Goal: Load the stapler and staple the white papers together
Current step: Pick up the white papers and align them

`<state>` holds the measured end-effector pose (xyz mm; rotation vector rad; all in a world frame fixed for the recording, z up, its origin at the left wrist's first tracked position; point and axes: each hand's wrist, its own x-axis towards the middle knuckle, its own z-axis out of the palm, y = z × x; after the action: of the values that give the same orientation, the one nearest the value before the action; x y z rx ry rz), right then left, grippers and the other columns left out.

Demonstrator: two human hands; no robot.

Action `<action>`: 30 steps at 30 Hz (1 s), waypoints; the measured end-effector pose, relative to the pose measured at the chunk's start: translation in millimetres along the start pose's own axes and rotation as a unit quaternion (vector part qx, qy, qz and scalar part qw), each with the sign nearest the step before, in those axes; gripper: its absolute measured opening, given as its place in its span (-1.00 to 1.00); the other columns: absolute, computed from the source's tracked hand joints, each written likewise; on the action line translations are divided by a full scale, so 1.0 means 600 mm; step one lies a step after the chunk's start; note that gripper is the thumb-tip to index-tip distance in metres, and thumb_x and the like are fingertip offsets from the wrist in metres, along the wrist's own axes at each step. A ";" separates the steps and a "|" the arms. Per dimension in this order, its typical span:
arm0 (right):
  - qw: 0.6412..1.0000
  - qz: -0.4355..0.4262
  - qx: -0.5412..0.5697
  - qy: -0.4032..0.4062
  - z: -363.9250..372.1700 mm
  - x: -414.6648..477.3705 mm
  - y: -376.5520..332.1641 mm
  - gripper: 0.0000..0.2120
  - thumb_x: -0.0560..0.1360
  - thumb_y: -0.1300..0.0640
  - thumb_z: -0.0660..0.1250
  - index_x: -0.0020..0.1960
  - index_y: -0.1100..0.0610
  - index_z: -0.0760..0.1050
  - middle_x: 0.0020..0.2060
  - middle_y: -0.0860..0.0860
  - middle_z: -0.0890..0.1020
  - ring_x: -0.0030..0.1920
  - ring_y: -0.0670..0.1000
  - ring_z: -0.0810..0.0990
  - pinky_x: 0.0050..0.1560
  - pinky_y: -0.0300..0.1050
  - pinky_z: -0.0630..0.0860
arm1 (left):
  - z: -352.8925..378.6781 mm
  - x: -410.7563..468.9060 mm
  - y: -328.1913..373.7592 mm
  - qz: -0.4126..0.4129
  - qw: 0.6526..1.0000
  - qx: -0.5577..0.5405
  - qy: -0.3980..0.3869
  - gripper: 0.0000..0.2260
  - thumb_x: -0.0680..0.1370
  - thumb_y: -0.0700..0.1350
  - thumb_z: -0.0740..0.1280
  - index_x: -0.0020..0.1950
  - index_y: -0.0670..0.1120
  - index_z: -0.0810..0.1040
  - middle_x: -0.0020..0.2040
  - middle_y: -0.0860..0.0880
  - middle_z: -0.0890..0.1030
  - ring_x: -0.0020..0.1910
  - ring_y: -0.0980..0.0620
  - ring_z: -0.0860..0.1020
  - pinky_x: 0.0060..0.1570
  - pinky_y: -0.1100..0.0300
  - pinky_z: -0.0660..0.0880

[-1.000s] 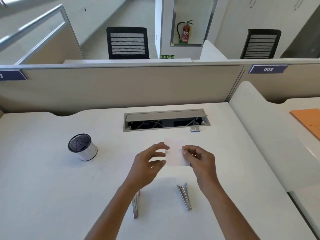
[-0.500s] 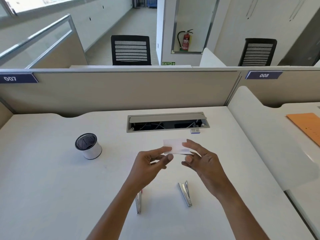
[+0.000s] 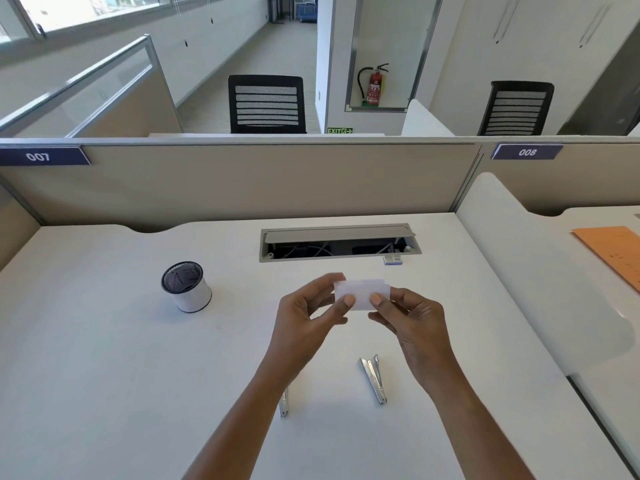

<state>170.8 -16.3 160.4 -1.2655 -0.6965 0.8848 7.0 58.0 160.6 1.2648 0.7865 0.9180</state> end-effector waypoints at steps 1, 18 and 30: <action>1.000 -0.001 -0.005 0.000 0.000 0.000 0.000 -0.89 0.49 0.32 0.45 -0.01 0.21 0.72 -0.05 0.13 0.76 -0.04 0.07 0.72 -0.01 -0.02 0.65 | 0.001 0.002 0.001 -0.001 1.000 -0.006 -0.001 -0.65 0.52 -0.17 0.50 0.30 -0.08 0.63 0.11 0.00 0.74 0.10 -0.03 0.70 -0.05 0.03 0.69; 0.997 -0.028 -0.068 -0.004 0.003 -0.023 -0.003 -0.62 0.48 0.32 0.49 0.24 0.05 0.60 -0.08 0.18 0.73 -0.06 0.10 0.74 -0.11 -0.06 0.68 | 0.002 -0.005 -0.006 -0.026 1.000 0.006 0.011 -0.84 0.56 -0.23 0.46 0.12 -0.12 0.72 -0.02 -0.09 0.74 0.01 -0.08 0.72 -0.11 0.08 0.69; 0.995 -0.032 -0.094 0.007 0.005 -0.025 -0.003 -0.82 0.52 0.30 0.45 0.05 0.08 0.71 -0.04 0.12 0.71 0.02 0.10 0.71 -0.11 0.05 0.72 | 0.001 -0.010 -0.009 -0.020 0.999 0.025 0.038 -0.85 0.56 -0.24 0.45 0.10 -0.11 0.74 0.03 -0.05 0.74 0.03 -0.03 0.71 -0.12 0.06 0.70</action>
<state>160.8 -27.8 163.3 -1.4064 -0.8200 0.7699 5.9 52.2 155.1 1.2594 0.8953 0.9234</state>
